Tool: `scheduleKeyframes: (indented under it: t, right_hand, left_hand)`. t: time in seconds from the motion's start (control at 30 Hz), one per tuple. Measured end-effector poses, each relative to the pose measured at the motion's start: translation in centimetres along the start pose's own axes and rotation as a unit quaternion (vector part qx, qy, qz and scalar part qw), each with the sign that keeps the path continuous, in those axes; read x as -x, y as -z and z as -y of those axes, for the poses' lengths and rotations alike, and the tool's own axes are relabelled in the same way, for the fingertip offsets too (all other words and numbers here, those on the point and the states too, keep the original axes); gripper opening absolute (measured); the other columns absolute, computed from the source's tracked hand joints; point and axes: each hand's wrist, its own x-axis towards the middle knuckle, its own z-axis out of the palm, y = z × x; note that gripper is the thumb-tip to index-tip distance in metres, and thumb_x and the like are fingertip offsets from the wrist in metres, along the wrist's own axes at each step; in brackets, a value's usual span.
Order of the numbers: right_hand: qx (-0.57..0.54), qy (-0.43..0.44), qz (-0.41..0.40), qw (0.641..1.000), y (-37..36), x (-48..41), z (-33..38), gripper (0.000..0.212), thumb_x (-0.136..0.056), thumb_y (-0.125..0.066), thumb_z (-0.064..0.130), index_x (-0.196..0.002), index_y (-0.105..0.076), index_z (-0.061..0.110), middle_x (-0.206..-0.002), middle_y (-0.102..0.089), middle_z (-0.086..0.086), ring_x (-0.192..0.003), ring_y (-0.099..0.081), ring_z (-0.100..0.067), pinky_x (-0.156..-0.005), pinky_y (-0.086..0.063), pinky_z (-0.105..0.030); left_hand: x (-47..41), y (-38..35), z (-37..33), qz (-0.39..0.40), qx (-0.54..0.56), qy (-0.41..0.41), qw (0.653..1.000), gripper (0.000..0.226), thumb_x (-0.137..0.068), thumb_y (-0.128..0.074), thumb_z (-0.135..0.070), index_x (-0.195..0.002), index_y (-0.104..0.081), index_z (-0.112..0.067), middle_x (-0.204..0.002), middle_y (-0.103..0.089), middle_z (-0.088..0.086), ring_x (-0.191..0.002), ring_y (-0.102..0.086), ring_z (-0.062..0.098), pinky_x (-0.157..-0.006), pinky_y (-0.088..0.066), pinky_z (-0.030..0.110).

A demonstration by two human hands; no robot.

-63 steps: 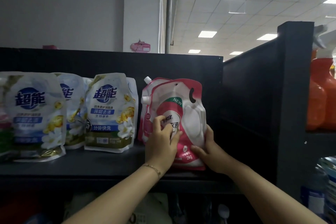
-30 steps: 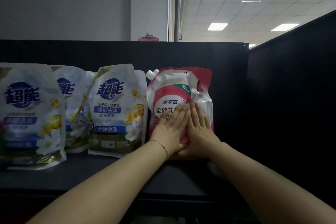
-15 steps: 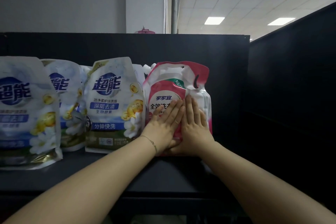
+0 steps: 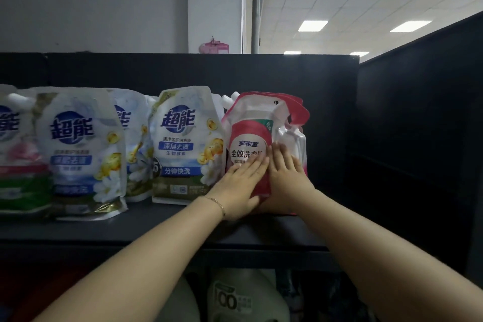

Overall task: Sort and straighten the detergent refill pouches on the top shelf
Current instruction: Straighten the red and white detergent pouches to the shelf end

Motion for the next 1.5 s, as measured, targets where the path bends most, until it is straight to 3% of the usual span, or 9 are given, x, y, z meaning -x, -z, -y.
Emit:
scheduleKeyframes:
  t: [0.2, 0.33, 0.8, 0.9, 1.0, 1.17, 1.27, 1.37, 1.5]
  right_hand:
    - [-0.090, 0.009, -0.140, 0.986, -0.5, 1.4, 5.6, 0.103, -0.087, -0.053, 0.048, -0.150, 0.020, 0.011, -0.156, 0.029, -0.010, -0.139, 0.033, -0.023, -0.115, 0.011, -0.041]
    - [-0.123, 0.065, -0.081, 0.987, -2.2, 0.0, 10.6, 0.087, -0.094, -0.046, 0.040, -0.152, 0.014, 0.018, -0.156, 0.030, -0.003, -0.139, 0.033, -0.019, -0.115, 0.012, -0.039]
    - [-0.138, 0.014, -0.039, 0.990, -6.6, -4.7, 15.1, 0.086, -0.095, -0.039, 0.046, -0.146, 0.029, 0.030, -0.147, 0.043, 0.010, -0.137, 0.038, -0.017, -0.115, 0.005, -0.051]
    - [-0.077, 0.020, -0.116, 0.990, -5.5, -4.1, 15.5, 0.082, -0.089, -0.051, 0.037, -0.154, -0.009, 0.012, -0.161, 0.001, -0.008, -0.148, -0.002, -0.031, -0.113, -0.021, -0.054]
    - [-0.049, 0.023, -0.196, 0.979, -5.6, -4.1, 15.4, 0.063, -0.071, -0.068, 0.029, -0.130, -0.057, 0.008, -0.140, -0.050, -0.018, -0.125, -0.051, -0.036, -0.090, -0.051, -0.049]
    - [0.005, -0.015, -0.196, 0.981, -5.1, -3.6, 15.6, 0.043, -0.073, -0.043, 0.035, -0.095, -0.072, 0.012, -0.113, -0.069, -0.013, -0.075, -0.067, -0.030, -0.062, -0.049, -0.035]
    - [-0.004, -0.030, -0.175, 0.984, -4.9, -3.5, 15.8, 0.051, -0.078, -0.040, 0.037, -0.112, -0.069, 0.015, -0.125, -0.064, -0.008, -0.088, -0.067, -0.030, -0.070, -0.049, -0.037]
    - [-0.018, -0.059, -0.123, 0.990, -5.0, -3.8, 15.7, 0.057, -0.093, -0.038, 0.045, -0.147, -0.035, 0.028, -0.157, -0.027, 0.004, -0.128, -0.047, -0.024, -0.093, -0.036, -0.039]
    - [-0.030, -0.069, -0.097, 0.992, -5.1, -3.9, 15.6, 0.063, -0.095, -0.035, 0.049, -0.153, -0.017, 0.030, -0.161, -0.006, 0.009, -0.143, -0.025, -0.020, -0.101, -0.030, -0.041]
  left_hand:
    - [6.1, -0.2, 4.3, -0.068, -0.010, 0.176, 0.982, 0.075, -0.100, -0.033, -0.046, -0.149, 0.020, -0.028, -0.152, 0.032, -0.009, -0.139, 0.030, 0.008, -0.116, 0.011, 0.042]
    - [7.9, -0.6, 7.8, -0.024, 0.002, 0.295, 0.955, 0.073, -0.100, -0.025, -0.051, -0.149, 0.022, -0.026, -0.152, 0.035, -0.006, -0.141, 0.031, 0.014, -0.113, 0.013, 0.052]
    - [9.1, -2.9, 10.6, -0.067, 0.208, 0.342, 0.914, 0.111, -0.086, -0.056, -0.027, -0.136, 0.043, -0.028, -0.154, 0.034, -0.004, -0.145, 0.022, 0.017, -0.112, -0.011, 0.063]
    - [9.0, -3.1, 10.6, -0.089, 0.222, 0.345, 0.907, 0.113, -0.085, -0.061, -0.032, -0.139, 0.039, -0.029, -0.157, 0.028, 0.000, -0.147, 0.015, 0.020, -0.112, -0.013, 0.063]
    - [8.9, -3.1, 10.4, -0.106, 0.217, 0.366, 0.899, 0.111, -0.086, -0.060, -0.042, -0.142, 0.034, -0.026, -0.158, 0.019, 0.008, -0.148, 0.004, 0.026, -0.112, -0.014, 0.063]
    - [9.0, -3.0, 10.4, -0.103, 0.194, 0.363, 0.905, 0.100, -0.089, -0.054, -0.047, -0.149, 0.022, -0.022, -0.160, 0.013, 0.004, -0.147, 0.009, 0.021, -0.109, -0.009, 0.069]
    - [9.0, -3.2, 11.1, -0.101, 0.228, 0.352, 0.902, 0.090, -0.091, -0.050, -0.049, -0.151, 0.015, -0.030, -0.160, 0.010, 0.000, -0.147, -0.001, 0.024, -0.110, -0.024, 0.060]
    - [8.9, -3.5, 12.0, -0.091, 0.218, 0.346, 0.908, 0.080, -0.093, -0.044, -0.047, -0.150, 0.012, -0.037, -0.161, 0.008, -0.006, -0.147, -0.001, 0.022, -0.109, -0.030, 0.056]
    - [8.7, -3.9, 12.3, -0.083, 0.206, 0.340, 0.914, 0.076, -0.096, -0.039, -0.046, -0.149, 0.014, -0.039, -0.161, 0.009, -0.006, -0.148, 0.005, 0.022, -0.110, -0.030, 0.055]
